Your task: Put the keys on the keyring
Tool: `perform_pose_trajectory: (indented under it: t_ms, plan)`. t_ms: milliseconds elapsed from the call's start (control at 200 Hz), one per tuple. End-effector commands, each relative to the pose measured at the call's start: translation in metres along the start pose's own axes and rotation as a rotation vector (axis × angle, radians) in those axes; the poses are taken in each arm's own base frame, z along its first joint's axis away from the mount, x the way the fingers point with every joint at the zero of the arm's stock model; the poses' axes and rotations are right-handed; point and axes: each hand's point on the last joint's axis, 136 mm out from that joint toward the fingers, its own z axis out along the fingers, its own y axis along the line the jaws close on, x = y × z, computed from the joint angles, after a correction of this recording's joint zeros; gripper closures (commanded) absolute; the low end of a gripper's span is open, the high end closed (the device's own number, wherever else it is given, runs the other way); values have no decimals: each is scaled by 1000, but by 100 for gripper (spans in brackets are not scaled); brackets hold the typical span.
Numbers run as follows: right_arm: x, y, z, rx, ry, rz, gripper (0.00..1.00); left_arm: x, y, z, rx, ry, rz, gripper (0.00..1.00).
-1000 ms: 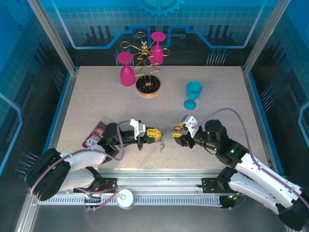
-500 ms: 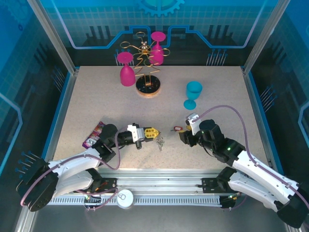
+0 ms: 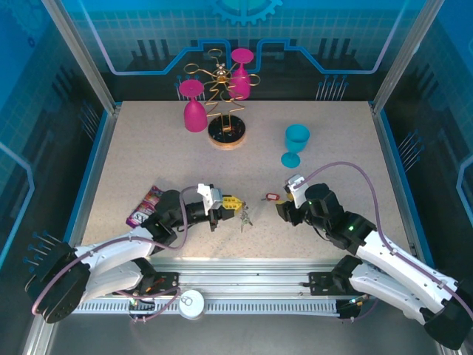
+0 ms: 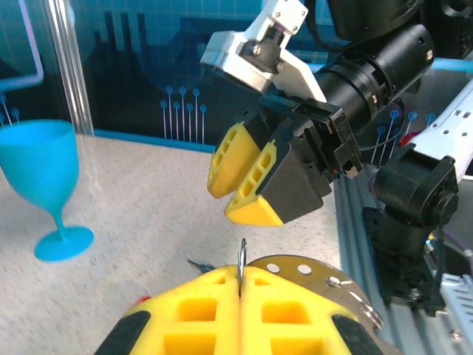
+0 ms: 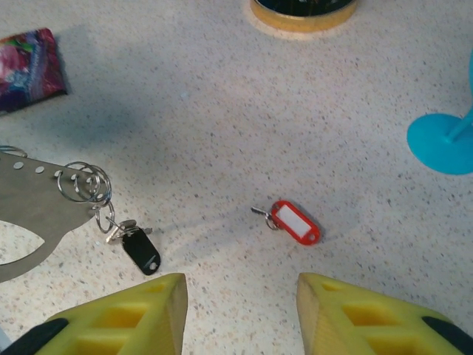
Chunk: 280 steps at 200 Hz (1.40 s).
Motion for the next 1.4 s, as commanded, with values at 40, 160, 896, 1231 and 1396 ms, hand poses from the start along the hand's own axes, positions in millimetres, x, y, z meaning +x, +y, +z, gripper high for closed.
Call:
perform_pose_trajectory:
  t_ms: [40, 160, 896, 1231, 1396]
  plan:
    - [3, -14, -4, 78, 67, 46, 58, 23, -9, 2, 17, 63, -171, 100]
    - [12, -17, -1, 103, 127, 80, 59, 40, -23, 5, 53, 117, -223, 100]
    - [62, -47, 54, 288, 438, 410, 57, 97, -22, 3, -111, 300, -558, 100]
    - [39, -23, 100, 201, 471, 311, 58, 109, -22, -3, -147, 334, -588, 100]
    - [41, -15, 123, 243, 537, 200, 58, 107, -29, -2, -114, 330, -583, 100]
